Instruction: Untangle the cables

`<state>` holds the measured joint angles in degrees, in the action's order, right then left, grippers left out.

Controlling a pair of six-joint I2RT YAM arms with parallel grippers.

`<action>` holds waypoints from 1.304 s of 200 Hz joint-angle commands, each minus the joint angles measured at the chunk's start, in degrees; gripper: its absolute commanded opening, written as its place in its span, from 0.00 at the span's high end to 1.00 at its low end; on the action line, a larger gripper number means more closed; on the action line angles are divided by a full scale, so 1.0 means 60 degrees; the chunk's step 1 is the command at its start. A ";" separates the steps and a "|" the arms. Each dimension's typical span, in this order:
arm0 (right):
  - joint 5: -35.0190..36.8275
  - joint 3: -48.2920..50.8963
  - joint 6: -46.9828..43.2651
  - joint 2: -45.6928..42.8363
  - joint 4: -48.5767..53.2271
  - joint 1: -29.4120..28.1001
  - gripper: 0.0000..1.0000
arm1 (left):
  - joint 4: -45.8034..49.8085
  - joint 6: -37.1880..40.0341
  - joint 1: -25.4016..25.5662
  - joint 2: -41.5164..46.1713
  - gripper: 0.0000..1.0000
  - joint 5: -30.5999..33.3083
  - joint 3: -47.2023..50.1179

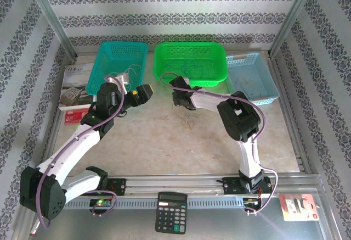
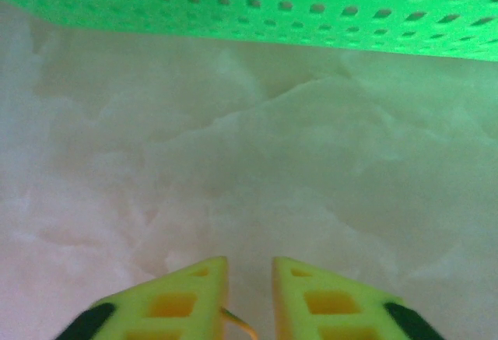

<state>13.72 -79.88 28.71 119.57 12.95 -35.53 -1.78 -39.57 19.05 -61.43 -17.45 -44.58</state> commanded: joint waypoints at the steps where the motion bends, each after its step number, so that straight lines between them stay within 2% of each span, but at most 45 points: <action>1: 0.0170 -0.0296 -0.0086 0.0164 -0.0106 -0.0126 0.88 | -0.0355 -0.0165 -0.0093 0.0270 0.00 0.0091 0.0081; 19: 0.0062 -0.0260 -0.0224 0.0069 -0.0119 -0.0141 1.00 | -0.0333 -0.0173 -0.0091 0.0321 0.00 0.0082 0.0087; 48: -0.0042 0.0096 -0.0485 -0.0565 -0.0187 -0.0232 1.00 | -0.0262 -0.0105 -0.0088 0.0430 0.00 0.0052 0.0039; 106: -0.0334 0.1113 -0.0808 -0.2995 -0.0346 -0.0451 1.00 | -0.0542 0.0440 -0.0089 0.0543 0.00 -0.0363 0.0447; 174: -0.1096 0.1541 -0.0630 -0.5441 -0.0157 -0.0470 1.00 | -0.2549 0.1245 0.0046 -0.0229 0.00 -0.2540 0.1308; 224: -0.1260 0.1524 -0.0514 -0.6401 -0.0077 -0.0543 1.00 | -0.3126 0.1951 0.0786 -0.0993 0.00 -0.3318 0.0709; 261: -0.1290 0.1407 -0.0525 -0.6655 -0.0001 -0.0648 1.00 | -0.3357 0.2162 0.1382 -0.1480 0.00 -0.3397 0.0180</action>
<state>6.74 -71.07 25.28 81.28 12.01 -38.41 -16.53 -29.47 25.54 -69.21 -35.73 -40.45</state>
